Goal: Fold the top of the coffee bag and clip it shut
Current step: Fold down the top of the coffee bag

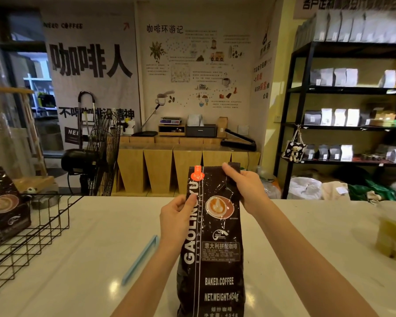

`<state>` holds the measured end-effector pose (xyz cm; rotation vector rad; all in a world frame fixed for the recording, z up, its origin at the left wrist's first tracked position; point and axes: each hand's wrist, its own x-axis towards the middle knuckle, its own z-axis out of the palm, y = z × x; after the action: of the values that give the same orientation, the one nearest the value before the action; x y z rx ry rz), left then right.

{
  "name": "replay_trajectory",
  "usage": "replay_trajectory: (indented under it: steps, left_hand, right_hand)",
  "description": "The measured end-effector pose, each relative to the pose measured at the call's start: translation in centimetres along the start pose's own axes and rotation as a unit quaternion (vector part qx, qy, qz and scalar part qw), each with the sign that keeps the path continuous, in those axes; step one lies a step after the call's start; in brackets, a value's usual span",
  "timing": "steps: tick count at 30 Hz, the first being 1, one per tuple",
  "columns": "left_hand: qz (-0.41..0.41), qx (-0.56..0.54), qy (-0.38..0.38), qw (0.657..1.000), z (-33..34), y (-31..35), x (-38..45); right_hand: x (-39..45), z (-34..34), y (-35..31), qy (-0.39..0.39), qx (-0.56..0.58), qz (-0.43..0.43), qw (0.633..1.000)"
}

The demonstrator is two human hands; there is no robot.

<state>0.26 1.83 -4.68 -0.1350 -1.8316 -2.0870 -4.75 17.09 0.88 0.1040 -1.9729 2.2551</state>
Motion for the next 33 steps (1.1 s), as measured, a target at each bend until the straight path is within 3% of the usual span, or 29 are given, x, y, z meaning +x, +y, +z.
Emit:
replay_trajectory:
  steps: [5, 10, 15, 19, 25, 29, 33]
  left_hand:
    - [-0.029, -0.041, -0.001, 0.999, -0.7, 0.1, 0.7]
    - [-0.045, -0.054, -0.033, 0.997, -0.7, 0.3, 1.0]
    - [-0.019, -0.049, -0.037, 0.998, -0.6, 0.4, 1.0]
    - [-0.016, -0.057, -0.052, 0.997, -1.1, 0.6, 1.2]
    - [-0.028, -0.062, -0.039, 0.997, -1.1, 0.5, 1.1]
    - [-0.055, -0.059, -0.044, 0.996, -0.8, 0.3, 1.0]
    - [-0.057, -0.047, -0.044, 0.996, -0.6, -0.2, 0.6]
  right_hand:
    - [-2.1, -1.4, 2.4, -0.108, -0.038, 0.000, 0.993]
    - [-3.2, -1.9, 4.7, -0.032, -0.016, -0.058, 0.998]
    - [-3.2, -2.0, 4.0, -0.037, -0.003, -0.089, 0.995]
    - [-3.3, -1.4, 4.1, -0.023, 0.025, -0.061, 0.998]
    - [-4.4, -0.9, 4.5, -0.128, 0.026, 0.009, 0.991]
    - [-4.9, -0.5, 5.1, -0.074, 0.027, -0.037, 0.996]
    - [-5.6, 0.3, 6.8, 0.038, 0.084, -0.068, 0.993]
